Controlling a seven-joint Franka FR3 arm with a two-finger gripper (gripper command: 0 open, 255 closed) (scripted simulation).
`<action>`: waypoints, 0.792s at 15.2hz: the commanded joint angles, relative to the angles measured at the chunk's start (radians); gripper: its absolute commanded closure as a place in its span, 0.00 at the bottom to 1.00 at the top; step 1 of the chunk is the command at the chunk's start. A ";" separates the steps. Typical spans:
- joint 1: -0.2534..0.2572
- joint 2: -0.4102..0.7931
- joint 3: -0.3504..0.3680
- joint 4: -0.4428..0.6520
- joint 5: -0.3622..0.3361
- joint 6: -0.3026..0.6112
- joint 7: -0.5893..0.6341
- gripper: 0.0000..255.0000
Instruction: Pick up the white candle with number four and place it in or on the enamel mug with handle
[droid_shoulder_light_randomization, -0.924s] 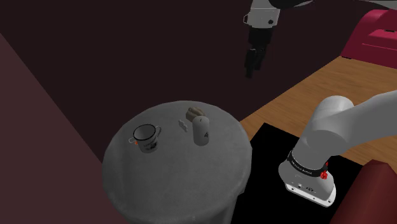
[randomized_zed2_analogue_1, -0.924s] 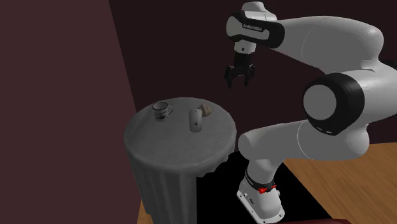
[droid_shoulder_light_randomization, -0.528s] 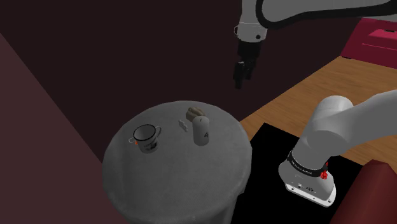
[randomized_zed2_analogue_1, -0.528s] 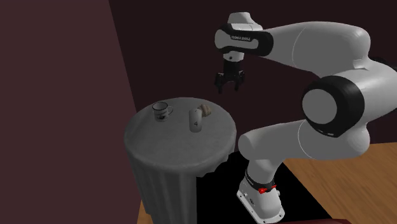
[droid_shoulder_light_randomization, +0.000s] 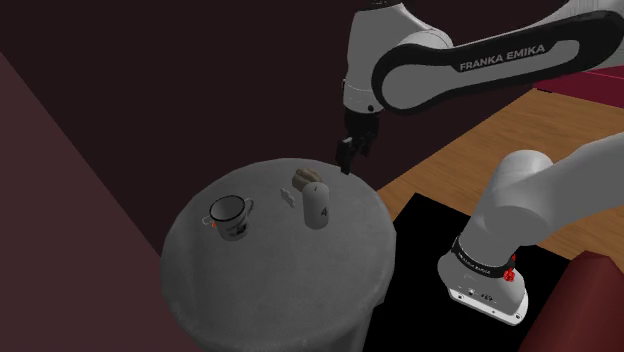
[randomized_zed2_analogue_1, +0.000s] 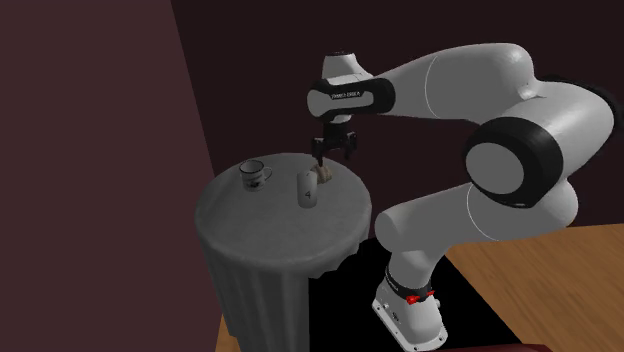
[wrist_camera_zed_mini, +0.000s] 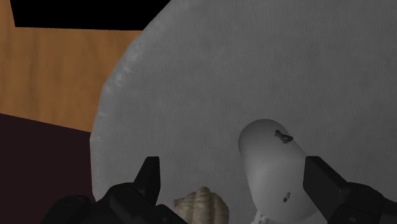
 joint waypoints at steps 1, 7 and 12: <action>0.001 0.051 0.056 -0.007 0.005 0.078 0.060 0.00; -0.036 0.245 0.229 0.007 -0.042 0.294 0.259 0.00; -0.061 0.319 0.269 -0.010 -0.076 0.387 0.307 0.00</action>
